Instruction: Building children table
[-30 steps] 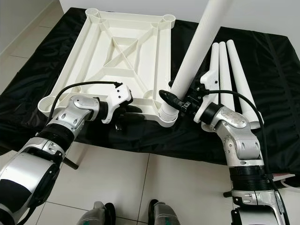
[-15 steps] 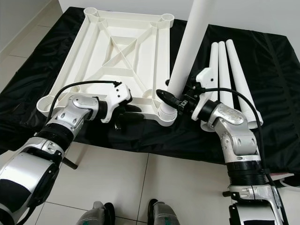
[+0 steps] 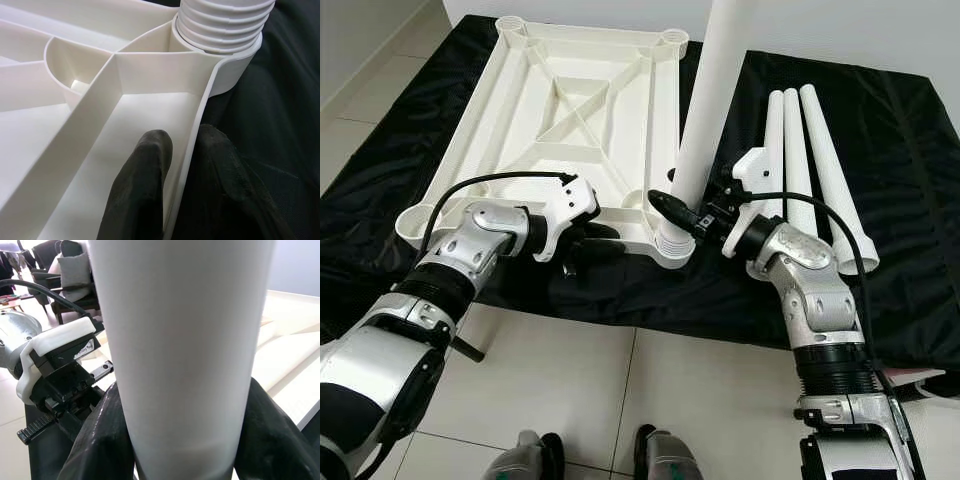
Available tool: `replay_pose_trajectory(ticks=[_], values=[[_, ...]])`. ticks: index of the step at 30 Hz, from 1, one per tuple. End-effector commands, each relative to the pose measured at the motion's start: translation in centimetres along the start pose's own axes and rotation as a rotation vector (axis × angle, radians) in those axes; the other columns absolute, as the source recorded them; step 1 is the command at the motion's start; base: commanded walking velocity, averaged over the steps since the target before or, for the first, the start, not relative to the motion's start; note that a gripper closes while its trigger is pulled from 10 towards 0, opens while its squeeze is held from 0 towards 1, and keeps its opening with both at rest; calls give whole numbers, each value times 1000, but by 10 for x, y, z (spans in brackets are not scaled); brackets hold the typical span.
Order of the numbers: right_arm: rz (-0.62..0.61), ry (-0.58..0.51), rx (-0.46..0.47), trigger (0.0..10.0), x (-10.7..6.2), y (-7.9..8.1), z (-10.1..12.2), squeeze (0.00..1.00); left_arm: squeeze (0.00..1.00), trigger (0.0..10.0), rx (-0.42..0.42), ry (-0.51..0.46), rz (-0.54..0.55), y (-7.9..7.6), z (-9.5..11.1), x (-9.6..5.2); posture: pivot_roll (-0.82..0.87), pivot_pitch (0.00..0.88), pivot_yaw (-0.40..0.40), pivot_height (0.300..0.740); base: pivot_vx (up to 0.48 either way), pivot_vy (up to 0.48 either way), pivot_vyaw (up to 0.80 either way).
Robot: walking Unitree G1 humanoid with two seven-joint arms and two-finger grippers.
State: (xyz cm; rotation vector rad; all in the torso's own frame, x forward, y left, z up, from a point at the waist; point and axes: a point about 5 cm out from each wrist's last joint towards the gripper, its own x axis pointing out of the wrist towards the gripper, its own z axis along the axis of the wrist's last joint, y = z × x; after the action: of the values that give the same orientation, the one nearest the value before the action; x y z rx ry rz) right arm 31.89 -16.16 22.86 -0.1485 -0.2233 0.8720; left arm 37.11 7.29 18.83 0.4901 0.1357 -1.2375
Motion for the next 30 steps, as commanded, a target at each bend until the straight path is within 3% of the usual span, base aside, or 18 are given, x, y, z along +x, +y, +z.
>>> replay_pose_trajectory(ticks=[1, 8, 30], values=[[5, 96, 102, 10000, 2, 10, -30, 0, 0, 10000, -18, -20, 103, 4, -1, -1, -59, 218, -1, 740, 0, 0, 0], [-98, 61, 121, 10000, 3, 4, -29, 0, 0, 10000, -19, -24, 99, 3, 0, -1, -61, 215, -1, 740, 0, 0, 0], [-114, 35, 109, 10000, -2, 14, -29, 0, 0, 10000, -20, -27, 100, 4, 1, -1, -63, 215, 0, 740, 0, 0, 0]])
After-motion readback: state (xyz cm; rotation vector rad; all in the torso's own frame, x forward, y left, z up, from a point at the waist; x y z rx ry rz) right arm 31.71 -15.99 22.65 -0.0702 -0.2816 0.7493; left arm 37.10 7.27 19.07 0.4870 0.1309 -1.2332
